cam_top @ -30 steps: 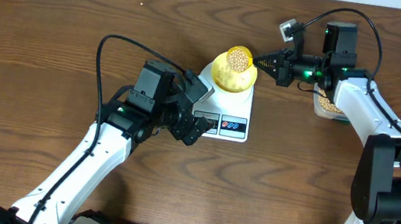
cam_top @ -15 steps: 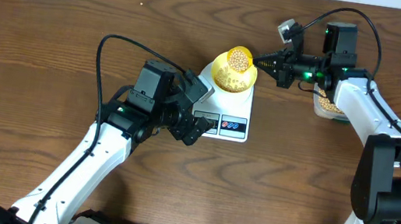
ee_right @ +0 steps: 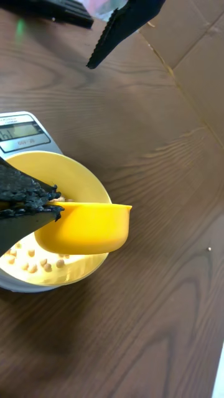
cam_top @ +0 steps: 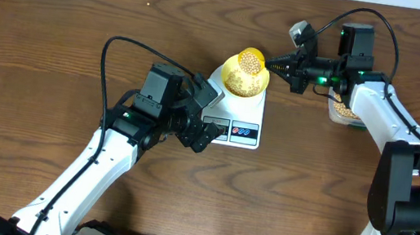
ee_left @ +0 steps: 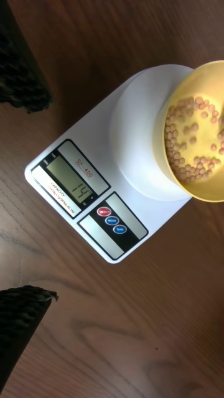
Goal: Scoop item into bowl and weigh 50g on scale
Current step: 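Tilt the scoop to pour soybeans into the yellow bowl, right gripper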
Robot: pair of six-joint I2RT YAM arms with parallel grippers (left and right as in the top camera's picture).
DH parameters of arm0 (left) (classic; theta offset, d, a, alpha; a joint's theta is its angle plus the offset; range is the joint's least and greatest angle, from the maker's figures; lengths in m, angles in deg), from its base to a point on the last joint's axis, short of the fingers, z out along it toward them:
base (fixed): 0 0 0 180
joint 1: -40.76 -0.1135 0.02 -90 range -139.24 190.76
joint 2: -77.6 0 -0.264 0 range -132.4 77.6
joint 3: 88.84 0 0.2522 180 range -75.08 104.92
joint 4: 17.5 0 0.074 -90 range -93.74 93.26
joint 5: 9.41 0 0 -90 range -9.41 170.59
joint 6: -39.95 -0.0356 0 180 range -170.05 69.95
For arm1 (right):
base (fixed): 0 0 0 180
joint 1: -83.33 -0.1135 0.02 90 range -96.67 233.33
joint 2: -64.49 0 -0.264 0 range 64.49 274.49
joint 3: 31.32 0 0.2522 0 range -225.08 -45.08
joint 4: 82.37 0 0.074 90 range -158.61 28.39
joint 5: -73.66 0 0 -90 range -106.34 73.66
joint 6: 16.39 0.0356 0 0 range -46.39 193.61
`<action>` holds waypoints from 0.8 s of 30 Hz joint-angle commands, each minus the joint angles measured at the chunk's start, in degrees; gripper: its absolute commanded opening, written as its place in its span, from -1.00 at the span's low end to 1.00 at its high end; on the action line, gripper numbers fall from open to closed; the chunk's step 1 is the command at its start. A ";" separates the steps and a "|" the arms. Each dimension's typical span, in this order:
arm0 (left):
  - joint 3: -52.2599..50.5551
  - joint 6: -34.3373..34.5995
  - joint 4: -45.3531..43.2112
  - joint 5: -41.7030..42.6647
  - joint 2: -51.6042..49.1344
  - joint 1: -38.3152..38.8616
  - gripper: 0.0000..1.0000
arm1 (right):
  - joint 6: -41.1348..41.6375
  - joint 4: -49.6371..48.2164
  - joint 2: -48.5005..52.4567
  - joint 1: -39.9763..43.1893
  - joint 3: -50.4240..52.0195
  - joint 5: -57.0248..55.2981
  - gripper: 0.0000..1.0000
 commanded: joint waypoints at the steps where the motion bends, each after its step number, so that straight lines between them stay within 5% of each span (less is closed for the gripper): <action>1: -0.48 -0.92 0.13 0.92 -0.48 -0.24 0.84 | -3.04 0.07 0.76 -0.28 0.07 0.79 -0.98; 24: -0.48 -0.92 0.15 0.92 -0.48 -0.24 0.84 | -14.99 4.26 0.76 -0.31 0.07 0.22 -0.98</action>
